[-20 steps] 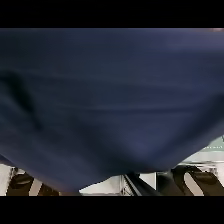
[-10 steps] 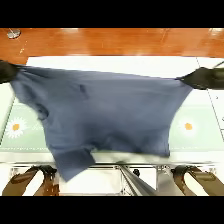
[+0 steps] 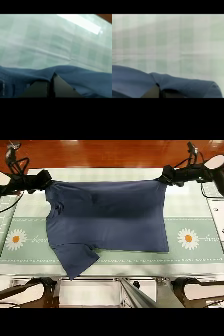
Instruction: Fold the shirts.
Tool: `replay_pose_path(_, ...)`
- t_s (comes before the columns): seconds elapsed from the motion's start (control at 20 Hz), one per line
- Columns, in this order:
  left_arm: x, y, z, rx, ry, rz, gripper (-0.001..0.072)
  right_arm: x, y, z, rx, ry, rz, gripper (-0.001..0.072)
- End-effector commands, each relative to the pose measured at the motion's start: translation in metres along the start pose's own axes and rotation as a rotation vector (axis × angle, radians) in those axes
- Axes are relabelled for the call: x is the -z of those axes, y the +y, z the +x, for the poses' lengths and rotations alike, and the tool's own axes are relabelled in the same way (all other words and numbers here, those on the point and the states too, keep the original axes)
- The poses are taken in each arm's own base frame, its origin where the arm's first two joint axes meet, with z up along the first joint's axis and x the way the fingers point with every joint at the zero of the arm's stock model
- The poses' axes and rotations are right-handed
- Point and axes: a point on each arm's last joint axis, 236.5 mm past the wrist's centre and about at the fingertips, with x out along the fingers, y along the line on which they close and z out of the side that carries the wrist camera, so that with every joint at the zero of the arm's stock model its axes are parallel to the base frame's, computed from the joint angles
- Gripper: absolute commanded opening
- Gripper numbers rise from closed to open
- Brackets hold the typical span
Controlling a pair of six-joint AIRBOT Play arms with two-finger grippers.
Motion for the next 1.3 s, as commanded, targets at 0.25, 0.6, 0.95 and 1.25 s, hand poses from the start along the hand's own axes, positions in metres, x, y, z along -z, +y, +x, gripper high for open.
replay_pose_path(0.25,0.07,0.02,-0.019,0.032,0.346,0.155,0.0023,0.074,-0.038,-0.003,0.034,0.392,-0.025,0.0032)
replay_pose_path(0.6,0.16,0.08,-0.008,-0.046,0.591,0.034,0.0172,0.146,-0.071,0.027,0.094,0.525,0.062,0.008)
replay_pose_path(0.95,0.152,0.099,-0.064,-0.041,0.654,-0.006,0.0702,0.131,-0.093,-0.054,0.21,0.466,0.013,0.0619)
replay_pose_path(1.25,0.245,0.153,-0.108,-0.068,0.662,-0.381,0.0701,0.183,-0.087,-0.083,0.122,0.226,0.192,0.0618)
